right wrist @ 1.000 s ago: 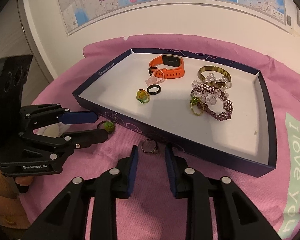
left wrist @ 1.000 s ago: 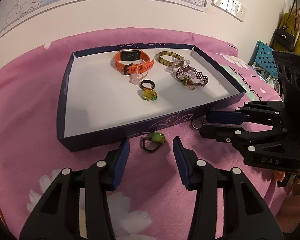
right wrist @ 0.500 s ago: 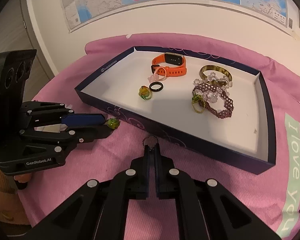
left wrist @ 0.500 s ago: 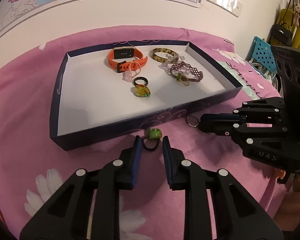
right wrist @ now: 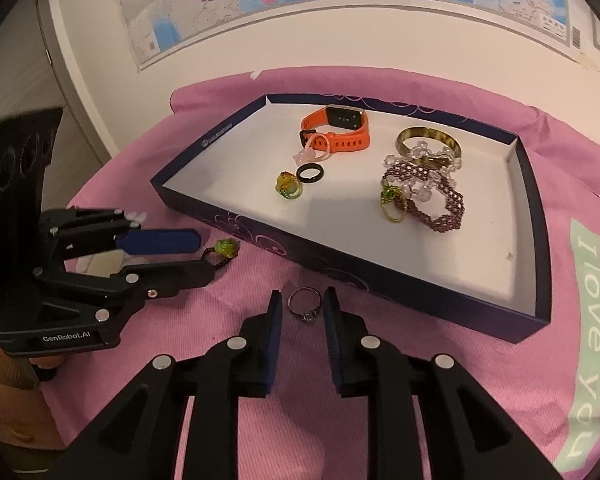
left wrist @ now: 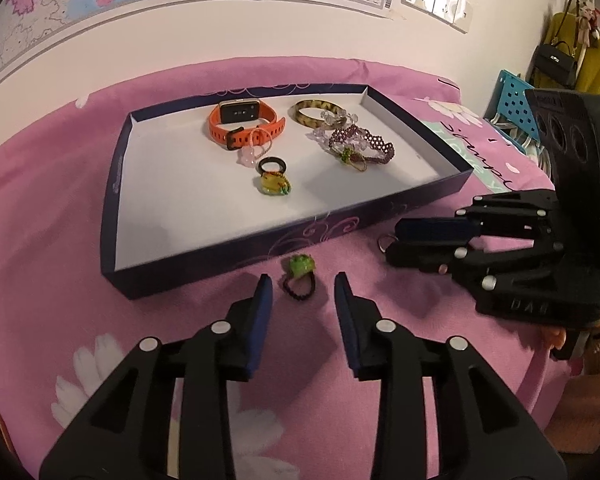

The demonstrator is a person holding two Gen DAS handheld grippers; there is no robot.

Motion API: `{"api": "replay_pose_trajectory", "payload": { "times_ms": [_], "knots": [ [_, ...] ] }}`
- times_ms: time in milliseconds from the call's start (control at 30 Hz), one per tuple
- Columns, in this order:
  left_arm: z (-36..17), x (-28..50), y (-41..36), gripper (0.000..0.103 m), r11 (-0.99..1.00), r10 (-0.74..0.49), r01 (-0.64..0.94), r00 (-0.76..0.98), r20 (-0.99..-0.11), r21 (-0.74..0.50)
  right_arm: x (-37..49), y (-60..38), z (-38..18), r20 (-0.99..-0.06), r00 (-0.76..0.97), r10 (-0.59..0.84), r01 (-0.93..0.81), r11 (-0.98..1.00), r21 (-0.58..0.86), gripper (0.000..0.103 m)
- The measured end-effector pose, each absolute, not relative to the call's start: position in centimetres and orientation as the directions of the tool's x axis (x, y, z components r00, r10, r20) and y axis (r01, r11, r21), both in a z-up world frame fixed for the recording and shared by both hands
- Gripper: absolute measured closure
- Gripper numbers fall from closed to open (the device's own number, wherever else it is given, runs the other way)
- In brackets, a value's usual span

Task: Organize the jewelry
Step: 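Grasp the green stone ring with the left gripper while the right gripper grasps the silver ring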

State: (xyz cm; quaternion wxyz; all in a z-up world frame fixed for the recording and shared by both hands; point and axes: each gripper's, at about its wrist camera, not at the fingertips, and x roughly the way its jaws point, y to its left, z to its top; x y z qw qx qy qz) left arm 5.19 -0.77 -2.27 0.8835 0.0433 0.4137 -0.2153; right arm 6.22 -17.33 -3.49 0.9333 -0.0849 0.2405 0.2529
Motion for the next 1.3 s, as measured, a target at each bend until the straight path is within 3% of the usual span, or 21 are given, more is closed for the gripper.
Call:
{"api": "replay_pose_trajectory", "payload": {
  "times_ms": [133,200,300,533,1200,1300],
  "knots": [
    [-2.6,5.9,-1.4,0.069,0.907,-0.333,0.410,0.559,-0.760,-0.096,6.0,-16.9,-3.6,-0.494,0.762,0.418,-0.511,0.858,-0.061,0.081],
    [-2.6,6.0,-1.6,0.077,0.910,-0.323,0.406,0.560,-0.763,-0.087,5.9,-16.8,-3.6,-0.496,0.770,0.401,-0.503,0.860,-0.086,0.088],
    [-2.6,5.9,-1.5,0.085,0.914,-0.305,0.399,0.565,-0.767,-0.070,5.7,-16.8,-3.7,-0.496,0.769,0.403,-0.507,0.857,-0.091,0.089],
    [-2.6,4.8,-1.3,0.085,0.904,-0.333,0.419,0.553,-0.764,-0.091,5.2,-17.6,-3.8,-0.492,0.757,0.430,-0.525,0.848,-0.066,0.099],
    [-2.6,3.4,-0.4,0.085,0.904,-0.372,0.397,0.543,-0.753,-0.160,4.1,-19.2,-4.2,-0.468,0.738,0.487,-0.541,0.841,0.022,0.102],
    [-2.6,3.4,-0.4,0.085,0.904,-0.373,0.396,0.542,-0.754,-0.162,4.3,-19.4,-4.1,-0.468,0.737,0.488,-0.534,0.845,0.039,0.097]
  ]
}}
